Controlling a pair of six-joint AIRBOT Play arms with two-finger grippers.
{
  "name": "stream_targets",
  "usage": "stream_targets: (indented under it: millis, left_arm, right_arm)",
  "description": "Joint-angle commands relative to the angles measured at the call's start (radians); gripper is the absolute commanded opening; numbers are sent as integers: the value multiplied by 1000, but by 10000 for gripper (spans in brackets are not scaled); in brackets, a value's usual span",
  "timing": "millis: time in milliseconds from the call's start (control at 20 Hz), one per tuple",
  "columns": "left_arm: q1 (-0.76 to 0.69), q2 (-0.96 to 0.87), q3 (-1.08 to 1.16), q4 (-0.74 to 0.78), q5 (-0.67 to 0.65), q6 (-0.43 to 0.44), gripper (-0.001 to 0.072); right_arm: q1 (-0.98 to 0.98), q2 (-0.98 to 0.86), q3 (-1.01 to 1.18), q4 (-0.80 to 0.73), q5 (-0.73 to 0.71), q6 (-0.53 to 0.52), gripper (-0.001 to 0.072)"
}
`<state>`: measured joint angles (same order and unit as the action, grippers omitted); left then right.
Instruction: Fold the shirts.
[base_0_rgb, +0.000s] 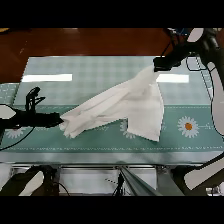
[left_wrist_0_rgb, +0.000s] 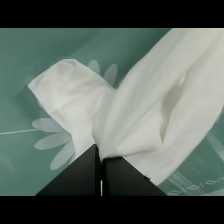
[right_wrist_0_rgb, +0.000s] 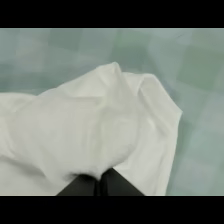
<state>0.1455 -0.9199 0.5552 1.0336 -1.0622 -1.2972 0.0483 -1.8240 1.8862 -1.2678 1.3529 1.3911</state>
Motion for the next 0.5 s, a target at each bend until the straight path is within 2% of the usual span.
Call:
stream_targets:
  millis: [0, 50, 100, 150, 250, 300, 450]
  left_arm:
    - [0, -34, 2, 3, 62, -6, 146]
    - [0, -34, 21, 8, 47, -4, 307]
    - [3, -34, 50, 31, 23, -5, 437]
    - [13, -34, 95, 72, -20, -5, 539]
    - [56, -34, 198, 152, -152, -32, 563]
    - [84, -33, 238, 160, -229, -63, 563]
    - [118, -25, 242, 126, -377, -130, 564]
  right_arm:
    - [10, -25, 1, 27, 3, -12, 198]
    - [7, -13, 1, 31, 16, -47, 281]
    - [2, 8, 1, 25, 34, -82, 324]
    - [-6, 35, 1, 8, 51, -110, 326]
    - [-48, 109, 1, -21, 66, -105, 349]
    - [-75, 148, 1, -48, 101, -89, 429]
    - [-161, 210, 1, -103, 203, -74, 452]
